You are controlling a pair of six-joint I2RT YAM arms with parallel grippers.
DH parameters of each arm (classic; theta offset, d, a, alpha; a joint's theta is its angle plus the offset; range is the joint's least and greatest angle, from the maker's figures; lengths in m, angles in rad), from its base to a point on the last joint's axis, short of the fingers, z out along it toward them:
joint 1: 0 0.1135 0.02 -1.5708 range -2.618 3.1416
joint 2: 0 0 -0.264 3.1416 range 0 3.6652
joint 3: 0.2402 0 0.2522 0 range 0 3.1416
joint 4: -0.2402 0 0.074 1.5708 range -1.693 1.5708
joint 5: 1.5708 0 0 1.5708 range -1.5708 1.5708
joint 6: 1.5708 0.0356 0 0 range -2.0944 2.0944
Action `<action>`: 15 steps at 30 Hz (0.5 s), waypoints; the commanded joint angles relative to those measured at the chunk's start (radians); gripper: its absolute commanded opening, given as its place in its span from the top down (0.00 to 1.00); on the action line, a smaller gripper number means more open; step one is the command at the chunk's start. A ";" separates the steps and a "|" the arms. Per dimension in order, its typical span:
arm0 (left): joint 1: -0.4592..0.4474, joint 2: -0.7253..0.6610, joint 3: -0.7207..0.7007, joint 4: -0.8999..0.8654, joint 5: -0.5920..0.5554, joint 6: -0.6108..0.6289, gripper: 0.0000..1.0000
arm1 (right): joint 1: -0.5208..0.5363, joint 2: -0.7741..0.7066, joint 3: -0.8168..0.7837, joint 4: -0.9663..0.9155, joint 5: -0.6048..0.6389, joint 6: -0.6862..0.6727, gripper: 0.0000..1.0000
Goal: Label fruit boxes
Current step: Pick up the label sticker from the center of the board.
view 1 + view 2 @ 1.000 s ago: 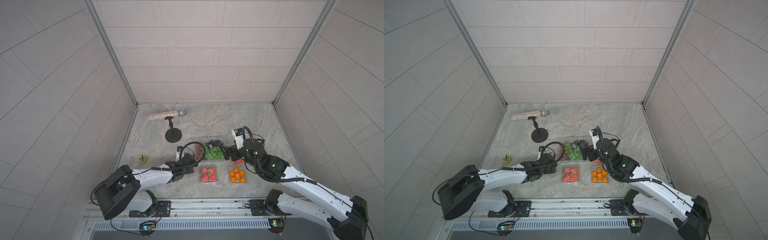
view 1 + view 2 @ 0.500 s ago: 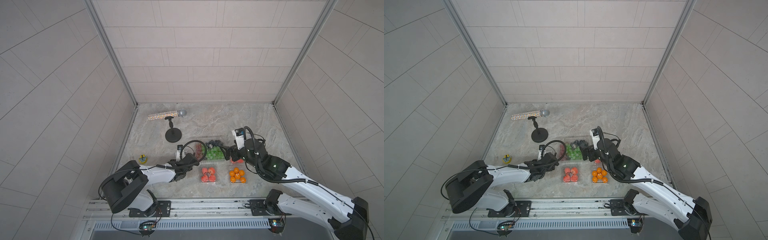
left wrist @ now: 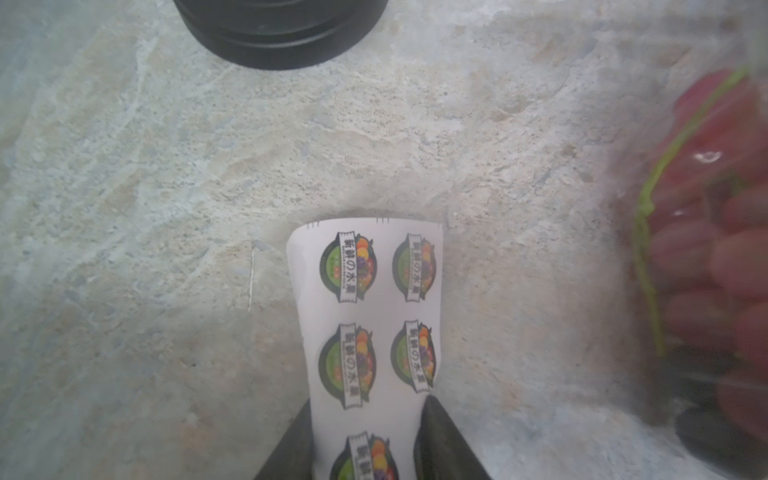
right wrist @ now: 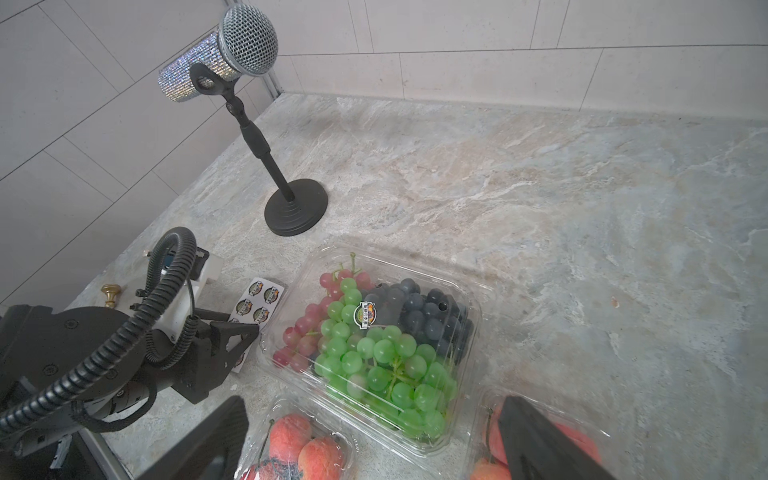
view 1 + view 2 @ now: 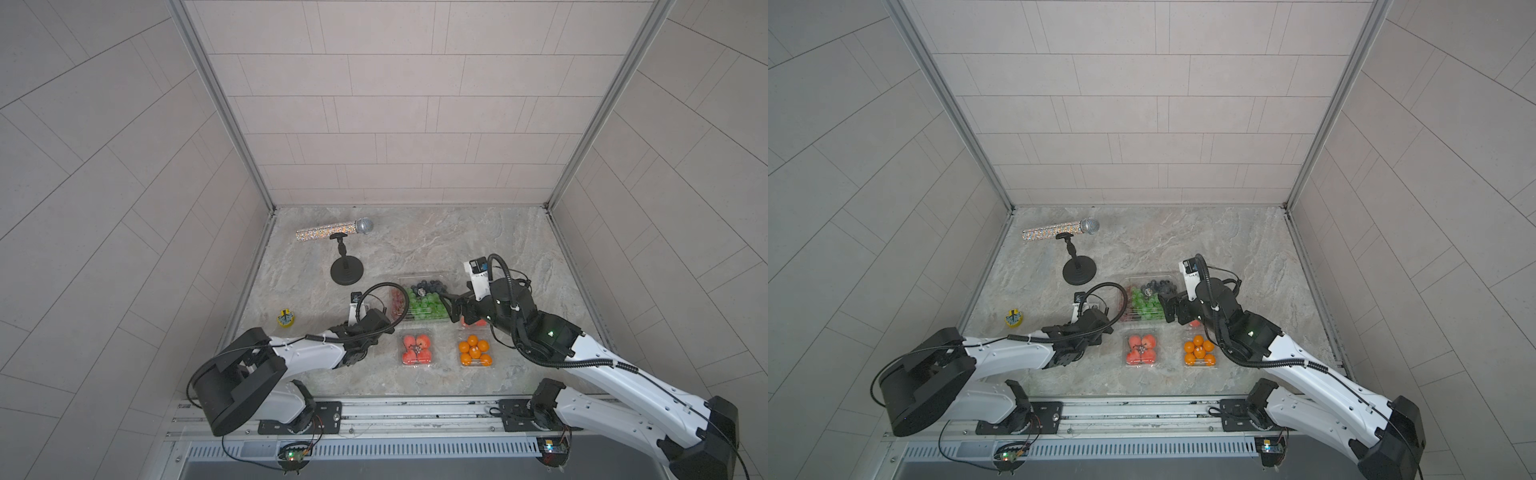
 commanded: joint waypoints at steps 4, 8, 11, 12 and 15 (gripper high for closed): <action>0.000 -0.056 -0.032 -0.096 0.046 0.017 0.66 | -0.004 0.004 -0.011 0.028 0.007 0.000 0.02; 0.001 -0.106 -0.025 -0.105 0.037 0.031 0.68 | -0.004 0.021 -0.013 0.055 -0.042 0.006 0.03; 0.000 -0.211 -0.021 -0.126 0.019 0.051 0.69 | -0.004 0.021 -0.016 0.072 -0.081 0.017 0.03; 0.001 -0.259 -0.017 -0.141 0.010 0.054 0.69 | -0.004 0.017 -0.017 0.078 -0.089 0.019 0.03; 0.001 -0.407 -0.003 -0.154 0.040 0.141 0.69 | -0.004 0.002 -0.031 0.113 -0.120 0.027 0.04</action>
